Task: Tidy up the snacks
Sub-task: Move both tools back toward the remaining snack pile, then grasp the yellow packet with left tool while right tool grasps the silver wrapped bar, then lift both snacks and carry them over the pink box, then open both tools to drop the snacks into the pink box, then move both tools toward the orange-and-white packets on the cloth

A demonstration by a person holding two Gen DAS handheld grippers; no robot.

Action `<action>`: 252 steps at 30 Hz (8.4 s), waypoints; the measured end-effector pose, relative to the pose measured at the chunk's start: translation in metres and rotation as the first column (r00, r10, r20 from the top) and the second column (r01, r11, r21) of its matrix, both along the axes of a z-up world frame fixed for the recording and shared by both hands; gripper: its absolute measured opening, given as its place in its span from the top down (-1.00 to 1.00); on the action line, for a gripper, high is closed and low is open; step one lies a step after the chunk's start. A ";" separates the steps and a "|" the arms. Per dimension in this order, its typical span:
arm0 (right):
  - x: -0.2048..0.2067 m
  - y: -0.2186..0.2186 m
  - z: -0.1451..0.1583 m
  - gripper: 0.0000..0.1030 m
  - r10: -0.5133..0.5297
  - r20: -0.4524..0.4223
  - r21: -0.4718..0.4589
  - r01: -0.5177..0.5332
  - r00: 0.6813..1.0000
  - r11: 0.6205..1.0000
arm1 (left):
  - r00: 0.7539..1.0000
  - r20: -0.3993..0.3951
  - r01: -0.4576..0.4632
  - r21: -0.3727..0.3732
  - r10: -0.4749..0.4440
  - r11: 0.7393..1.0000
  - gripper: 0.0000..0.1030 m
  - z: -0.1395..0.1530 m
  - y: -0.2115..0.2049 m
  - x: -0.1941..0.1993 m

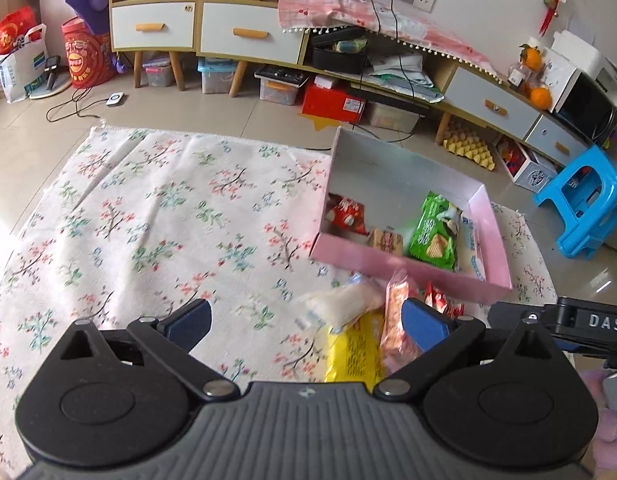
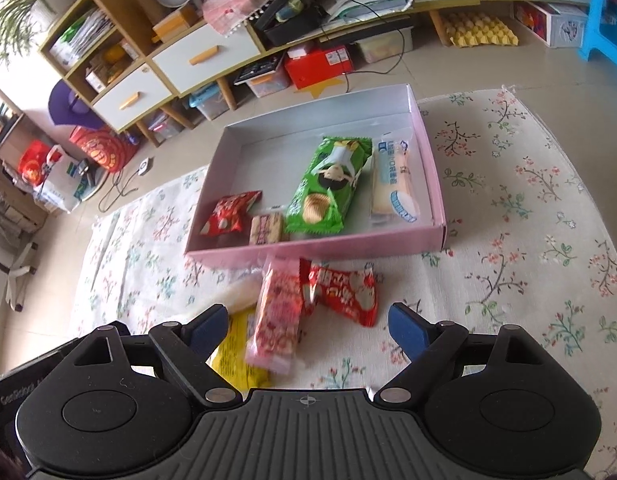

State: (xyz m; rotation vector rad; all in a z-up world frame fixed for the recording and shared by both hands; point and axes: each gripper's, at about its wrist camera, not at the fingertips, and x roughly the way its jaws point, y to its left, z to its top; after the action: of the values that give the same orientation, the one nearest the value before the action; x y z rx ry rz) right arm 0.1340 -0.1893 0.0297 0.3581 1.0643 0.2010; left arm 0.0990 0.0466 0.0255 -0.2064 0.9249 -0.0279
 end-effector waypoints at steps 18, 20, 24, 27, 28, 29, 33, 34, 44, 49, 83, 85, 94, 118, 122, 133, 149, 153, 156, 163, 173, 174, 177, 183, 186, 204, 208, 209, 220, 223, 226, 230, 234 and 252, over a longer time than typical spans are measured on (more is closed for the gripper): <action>-0.035 -0.010 -0.028 -0.73 0.058 0.000 -0.056 -0.058 0.998 0.997 | 0.995 -0.009 0.096 0.112 -0.095 0.989 -0.99 -0.024 0.028 -0.034; -0.037 -0.010 -0.029 -0.73 0.072 0.003 -0.091 -0.071 0.997 0.993 | 0.996 -0.021 0.090 0.129 -0.088 0.988 -0.99 -0.029 0.033 -0.033; -0.041 -0.011 -0.030 -0.73 0.098 0.013 -0.160 -0.095 0.995 0.983 | 0.995 -0.057 0.084 0.129 -0.077 0.988 -0.99 -0.037 0.039 -0.029; -0.041 -0.015 -0.033 -0.74 0.098 0.011 -0.167 -0.095 0.995 0.981 | 0.995 -0.072 0.077 0.079 -0.071 0.994 -0.99 -0.041 0.040 -0.025; -0.039 -0.016 -0.035 -0.74 0.095 0.006 -0.165 -0.092 0.995 0.982 | 0.995 -0.077 0.076 0.061 -0.071 0.995 -0.99 -0.043 0.040 -0.023; -0.038 -0.017 -0.037 -0.74 0.091 0.001 -0.165 -0.090 0.996 0.982 | 0.994 -0.082 0.076 0.047 -0.072 0.996 -0.99 -0.044 0.038 -0.022; -0.033 -0.017 -0.044 -0.74 0.088 -0.004 -0.184 -0.088 0.996 0.979 | 0.992 -0.069 0.104 0.032 -0.101 0.994 -0.99 -0.048 0.025 -0.018; -0.031 -0.017 -0.046 -0.74 0.089 -0.009 -0.179 -0.089 0.996 0.980 | 0.991 -0.060 0.118 0.031 -0.116 0.992 -0.99 -0.049 0.021 -0.018; -0.047 0.004 -0.034 -0.74 0.313 -0.005 -0.140 -0.310 0.950 0.940 | 0.977 -0.015 0.213 0.003 -0.213 0.977 -0.86 -0.063 -0.013 -0.013; -0.058 0.015 -0.026 -0.74 0.530 0.033 -0.241 -0.509 0.847 0.827 | 0.973 -0.016 0.230 -0.011 -0.231 0.973 -0.74 -0.072 -0.023 -0.011; -0.029 0.009 -0.077 -0.67 0.384 -0.021 -0.412 -0.358 0.923 0.838 | 0.975 -0.078 0.213 0.030 -0.210 0.977 0.01 -0.075 -0.003 -0.002; -0.029 0.005 -0.076 -0.67 0.378 -0.032 -0.399 -0.359 0.925 0.844 | 0.976 -0.088 0.201 0.021 -0.199 0.979 -0.01 -0.074 0.005 -0.001; -0.036 0.002 -0.055 -0.69 0.323 -0.062 -0.202 -0.328 0.944 0.923 | 0.977 -0.069 0.202 -0.029 -0.203 0.979 -0.16 -0.067 0.000 0.002; -0.016 0.029 -0.078 0.02 -0.058 -0.028 -0.128 0.054 0.998 0.990 | 0.987 -0.059 0.152 0.073 -0.148 0.986 0.05 -0.078 -0.019 0.007; -0.016 0.036 -0.077 0.14 -0.028 0.000 -0.166 0.027 1.000 0.986 | 0.988 -0.070 0.143 0.049 -0.139 0.988 0.07 -0.076 -0.014 0.007; -0.017 0.008 -0.075 0.39 -0.077 -0.103 0.008 0.078 0.992 0.997 | 0.988 -0.090 0.122 -0.061 -0.127 0.991 0.09 -0.065 -0.003 0.005; -0.027 -0.022 -0.046 0.43 -0.108 -0.104 0.186 0.126 0.989 0.974 | 0.988 -0.055 0.139 -0.137 -0.147 0.981 0.09 -0.043 -0.002 -0.013; -0.028 -0.029 -0.034 0.44 -0.116 -0.081 0.223 0.131 0.990 0.966 | 0.989 -0.030 0.140 -0.155 -0.147 0.978 0.09 -0.035 -0.002 -0.016; -0.025 -0.035 -0.027 0.44 -0.132 -0.066 0.248 0.144 0.989 0.958 | 0.990 -0.004 0.138 -0.165 -0.140 0.977 0.09 -0.029 -0.004 -0.016; -0.016 -0.044 -0.012 0.44 -0.165 -0.022 0.290 0.164 0.986 0.943 | 0.992 0.047 0.124 -0.150 -0.119 0.981 0.09 -0.024 -0.017 -0.003; 0.020 -0.056 -0.004 0.44 -0.174 0.022 0.326 0.158 0.984 0.932 | 0.992 0.092 0.097 -0.130 -0.086 0.987 0.09 -0.016 -0.031 0.034; 0.025 -0.056 -0.004 0.44 -0.171 0.023 0.330 0.154 0.985 0.931 | 0.991 0.100 0.100 -0.118 -0.088 0.988 0.09 -0.015 -0.033 0.039; 0.042 -0.055 -0.006 0.44 -0.157 0.037 0.333 0.136 0.987 0.933 | 0.988 0.116 0.110 -0.088 -0.100 0.990 0.09 -0.018 -0.038 0.054; 0.079 -0.045 -0.009 0.44 -0.116 0.087 0.297 0.085 0.989 0.951 | 0.970 0.183 0.165 -0.032 -0.157 0.986 0.09 -0.028 -0.046 0.081; 0.096 -0.041 -0.012 0.44 -0.103 0.106 0.290 0.068 0.989 0.955 | 0.964 0.199 0.181 -0.005 -0.177 0.983 0.09 -0.033 -0.047 0.088; 0.152 -0.027 -0.059 0.45 -0.131 0.056 0.232 0.114 0.990 0.966 | 0.969 0.173 0.183 -0.010 -0.178 0.983 0.08 -0.058 -0.041 0.113; 0.153 -0.025 -0.057 0.45 -0.124 0.063 0.219 0.107 0.990 0.970 | 0.969 0.169 0.185 -0.006 -0.181 0.983 0.08 -0.058 -0.040 0.114; 0.153 -0.024 -0.057 0.44 -0.122 0.065 0.216 0.105 0.990 0.971 | 0.969 0.168 0.185 -0.008 -0.181 0.983 0.07 -0.058 -0.040 0.114; 0.148 -0.027 -0.052 -0.24 -0.145 0.047 0.193 0.133 0.988 0.972 | 0.963 0.165 0.215 -0.003 -0.212 0.977 -0.40 -0.053 -0.041 0.109; 0.144 -0.032 -0.051 -0.39 -0.156 0.038 0.193 0.146 0.987 0.970 | 0.961 0.164 0.223 0.015 -0.222 0.975 -0.54 -0.049 -0.045 0.105; 0.139 -0.039 -0.048 -0.51 -0.171 0.031 0.190 0.162 0.985 0.968 | 0.962 0.153 0.227 0.024 -0.228 0.974 -0.70 -0.045 -0.048 0.101; 0.128 -0.050 -0.045 -0.56 -0.187 0.031 0.191 0.178 0.982 0.965 | 0.959 0.136 0.241 0.063 -0.248 0.968 -0.75 -0.041 -0.052 0.093; 0.114 -0.060 -0.038 -0.56 -0.194 0.032 0.187 0.185 0.981 0.965 | 0.961 0.127 0.236 0.087 -0.246 0.968 -0.82 -0.033 -0.052 0.084; 0.029 -0.067 -0.007 -0.67 -0.134 0.064 0.080 0.129 0.989 0.988 | 0.973 0.037 0.226 0.086 -0.229 0.970 -0.90 -0.014 -0.047 0.022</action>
State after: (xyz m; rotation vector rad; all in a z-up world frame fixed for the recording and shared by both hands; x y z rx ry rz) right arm 0.1633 -0.2564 0.0229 0.4852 0.9626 0.1354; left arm 0.1211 -0.0005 0.0113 -0.0232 0.8975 -0.2064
